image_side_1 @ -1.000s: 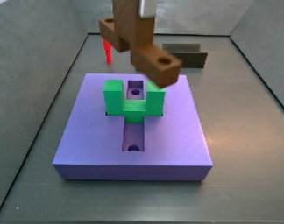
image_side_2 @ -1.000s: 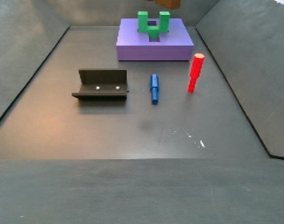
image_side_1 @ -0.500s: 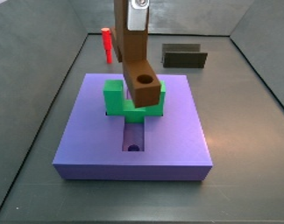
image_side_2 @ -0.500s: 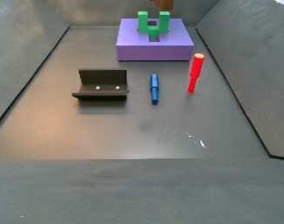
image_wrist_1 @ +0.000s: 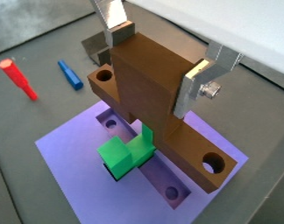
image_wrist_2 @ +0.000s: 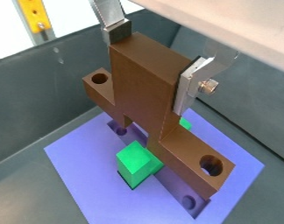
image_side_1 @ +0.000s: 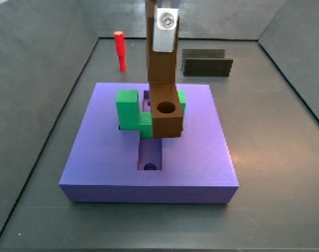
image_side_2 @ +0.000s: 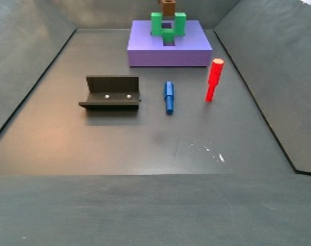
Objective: Pick up the brown object. Move up. Place the brown object on the fixture. Regrasp the brown object. Move to above the board. Insert the brown object.
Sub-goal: Insert the brown object.
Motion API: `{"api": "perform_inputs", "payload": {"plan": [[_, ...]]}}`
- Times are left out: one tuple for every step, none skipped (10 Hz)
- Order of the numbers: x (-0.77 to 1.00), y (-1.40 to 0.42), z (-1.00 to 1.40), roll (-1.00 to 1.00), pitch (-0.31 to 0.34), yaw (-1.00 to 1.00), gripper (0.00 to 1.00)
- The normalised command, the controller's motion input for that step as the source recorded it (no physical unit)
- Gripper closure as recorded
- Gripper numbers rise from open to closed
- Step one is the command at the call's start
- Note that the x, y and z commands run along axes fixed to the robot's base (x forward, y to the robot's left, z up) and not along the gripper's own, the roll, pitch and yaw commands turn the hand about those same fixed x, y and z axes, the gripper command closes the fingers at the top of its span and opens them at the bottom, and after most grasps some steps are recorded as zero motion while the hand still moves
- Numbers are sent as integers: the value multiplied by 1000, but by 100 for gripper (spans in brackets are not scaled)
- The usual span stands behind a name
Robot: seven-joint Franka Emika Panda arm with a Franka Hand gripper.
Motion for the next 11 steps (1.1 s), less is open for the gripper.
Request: {"api": "perform_inputs", "payload": {"plan": [[0, 66, -189, 104, 10, -149, 100], [0, 34, -209, 0, 0, -86, 100], [0, 89, -246, 0, 0, -74, 100], [0, 114, -260, -100, 0, -131, 100], [-29, 137, -240, -69, 0, -203, 100], [-23, 109, -237, -100, 0, -200, 100], [0, 20, -271, -134, 0, -151, 100], [0, 0, -271, -170, 0, -94, 100], [0, 0, -234, -74, 0, -106, 100], [0, 0, -229, -49, 0, -126, 100], [-3, 0, -229, -39, 0, -120, 100]]}}
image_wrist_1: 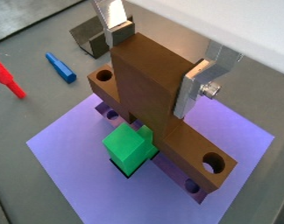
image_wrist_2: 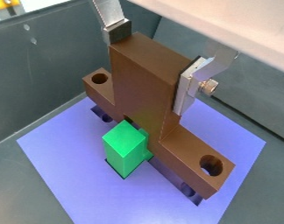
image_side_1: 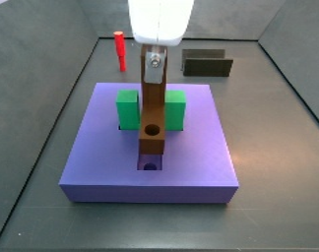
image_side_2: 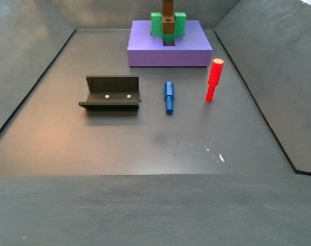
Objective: Pick up the brown object. Move up. Place the brown object on the fixture. Regrasp the brown object. Move to above the board. Insert the brown object.
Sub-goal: Insert the brown object.
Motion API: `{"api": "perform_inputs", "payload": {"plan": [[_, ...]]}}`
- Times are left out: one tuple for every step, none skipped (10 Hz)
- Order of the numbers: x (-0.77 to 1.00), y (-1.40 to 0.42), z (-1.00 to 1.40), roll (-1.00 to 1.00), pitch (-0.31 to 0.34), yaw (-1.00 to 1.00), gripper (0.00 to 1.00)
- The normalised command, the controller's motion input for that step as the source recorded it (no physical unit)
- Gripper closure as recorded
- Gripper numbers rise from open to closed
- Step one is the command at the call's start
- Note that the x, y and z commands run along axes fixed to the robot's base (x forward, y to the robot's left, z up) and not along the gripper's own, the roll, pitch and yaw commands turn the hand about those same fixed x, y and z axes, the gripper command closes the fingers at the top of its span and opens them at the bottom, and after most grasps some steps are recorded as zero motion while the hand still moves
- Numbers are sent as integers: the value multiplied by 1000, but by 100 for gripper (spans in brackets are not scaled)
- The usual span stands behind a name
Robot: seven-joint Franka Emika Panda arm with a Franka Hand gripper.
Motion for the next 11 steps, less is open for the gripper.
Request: {"api": "perform_inputs", "payload": {"plan": [[-77, 0, -163, -14, 0, -151, 100], [-143, 0, -111, -20, 0, -191, 100], [-26, 0, -103, -33, 0, -157, 100], [0, 0, -129, -39, 0, -131, 100], [46, 0, -117, -33, 0, -97, 100], [171, 0, -134, 0, 0, 0, 100], [71, 3, -169, 0, 0, 0, 100], [20, 0, -231, 0, -16, 0, 100], [0, 0, -249, 0, -27, 0, 100], [0, 0, -229, 43, -50, 40, 100], [-60, 0, -189, 157, -54, 94, 100]]}}
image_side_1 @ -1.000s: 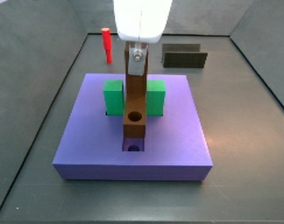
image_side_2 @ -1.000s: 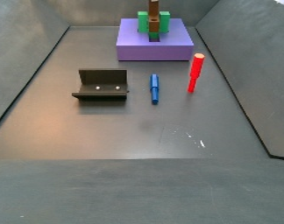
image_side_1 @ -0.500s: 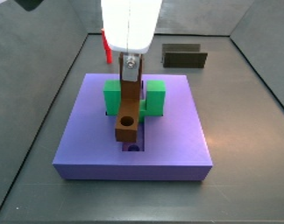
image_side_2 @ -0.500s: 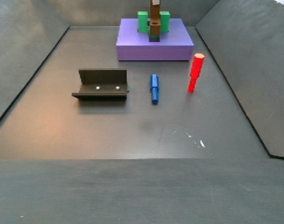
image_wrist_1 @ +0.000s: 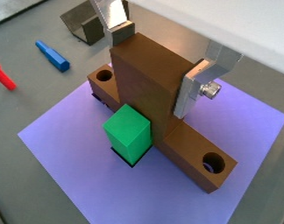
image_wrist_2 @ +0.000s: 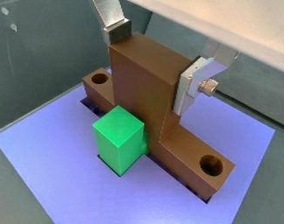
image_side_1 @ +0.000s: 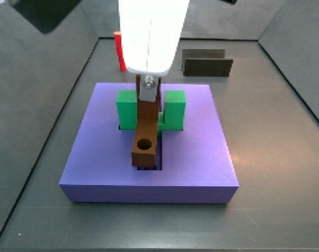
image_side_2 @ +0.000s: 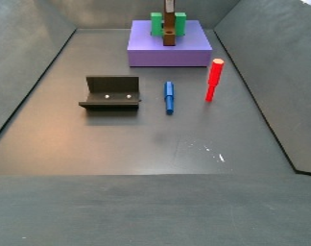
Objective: Pick up the brown object. Move up. Place the brown object on the fixture. Regrasp the brown object. Move to above the board. Insert the brown object.
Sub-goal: Insert the brown object.
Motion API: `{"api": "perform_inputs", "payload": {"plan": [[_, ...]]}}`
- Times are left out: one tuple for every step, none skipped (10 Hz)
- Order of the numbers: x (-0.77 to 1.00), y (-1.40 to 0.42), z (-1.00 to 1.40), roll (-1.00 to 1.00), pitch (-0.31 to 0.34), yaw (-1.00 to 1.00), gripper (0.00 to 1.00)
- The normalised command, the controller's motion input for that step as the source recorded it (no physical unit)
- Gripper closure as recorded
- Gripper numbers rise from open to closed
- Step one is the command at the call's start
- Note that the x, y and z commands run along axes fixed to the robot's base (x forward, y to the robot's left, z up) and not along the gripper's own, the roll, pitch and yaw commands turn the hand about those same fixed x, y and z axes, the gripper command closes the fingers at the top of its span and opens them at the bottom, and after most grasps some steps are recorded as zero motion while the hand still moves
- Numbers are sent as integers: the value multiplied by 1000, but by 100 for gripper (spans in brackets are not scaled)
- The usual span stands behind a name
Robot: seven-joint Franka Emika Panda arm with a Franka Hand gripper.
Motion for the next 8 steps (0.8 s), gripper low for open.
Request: {"api": "perform_inputs", "payload": {"plan": [[0, 0, -157, 119, -29, 31, 100], [0, 0, -143, 154, -33, 43, 100], [-29, 0, -100, 159, -67, 226, 100], [26, 0, -77, 90, -34, 337, 100], [37, 0, -91, 64, -33, 317, 100], [46, -11, -91, 16, -1, 129, 100], [117, -69, -69, 16, 0, 0, 100], [223, -94, -77, 20, 0, 0, 100]]}}
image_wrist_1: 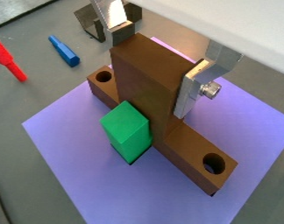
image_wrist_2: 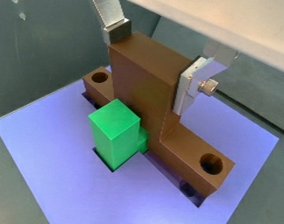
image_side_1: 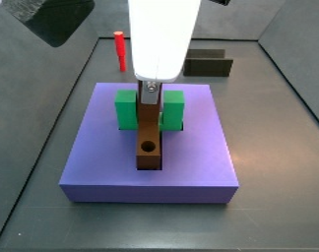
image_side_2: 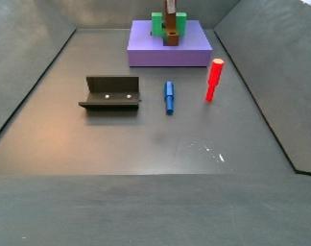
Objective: Pick up the brown object. Move up. Place the brown object on the fixture. Regrasp the brown object. Move to above the board. Insert the brown object.
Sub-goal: Insert the brown object.
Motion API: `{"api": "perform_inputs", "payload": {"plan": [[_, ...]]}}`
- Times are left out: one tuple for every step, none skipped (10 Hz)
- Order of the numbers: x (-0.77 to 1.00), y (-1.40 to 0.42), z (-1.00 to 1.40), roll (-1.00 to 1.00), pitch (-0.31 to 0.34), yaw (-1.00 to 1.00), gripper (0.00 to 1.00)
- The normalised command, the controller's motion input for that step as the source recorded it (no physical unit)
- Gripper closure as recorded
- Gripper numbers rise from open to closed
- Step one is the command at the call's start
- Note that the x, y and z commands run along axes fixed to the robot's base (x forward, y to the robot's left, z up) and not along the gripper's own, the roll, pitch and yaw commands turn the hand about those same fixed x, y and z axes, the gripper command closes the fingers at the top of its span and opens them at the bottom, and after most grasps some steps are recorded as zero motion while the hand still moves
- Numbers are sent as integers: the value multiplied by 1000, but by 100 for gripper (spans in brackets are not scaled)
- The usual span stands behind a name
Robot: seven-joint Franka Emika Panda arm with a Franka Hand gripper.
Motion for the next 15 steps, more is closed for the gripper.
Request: {"api": "perform_inputs", "payload": {"plan": [[254, -83, -97, 21, 0, 0, 100], [240, -46, -106, 19, 0, 0, 100], [137, 0, -174, 0, 0, 0, 100], [31, 0, -194, 0, -3, -46, 100], [0, 91, -269, 0, -56, -6, 100], [-40, 157, -329, -27, -117, 0, 100], [0, 40, -249, -61, -116, 14, 100], [60, 0, -174, -81, -130, 31, 100], [0, 0, -174, -53, -61, 63, 100], [0, 0, -14, -17, 0, 0, 100], [0, -43, -191, -66, -187, 14, 100], [0, -3, -174, -71, -317, 43, 100], [-3, 0, -169, -80, -369, 51, 100], [-11, -6, -117, -70, -430, 74, 100], [-3, -23, -63, -64, -443, 66, 100]]}}
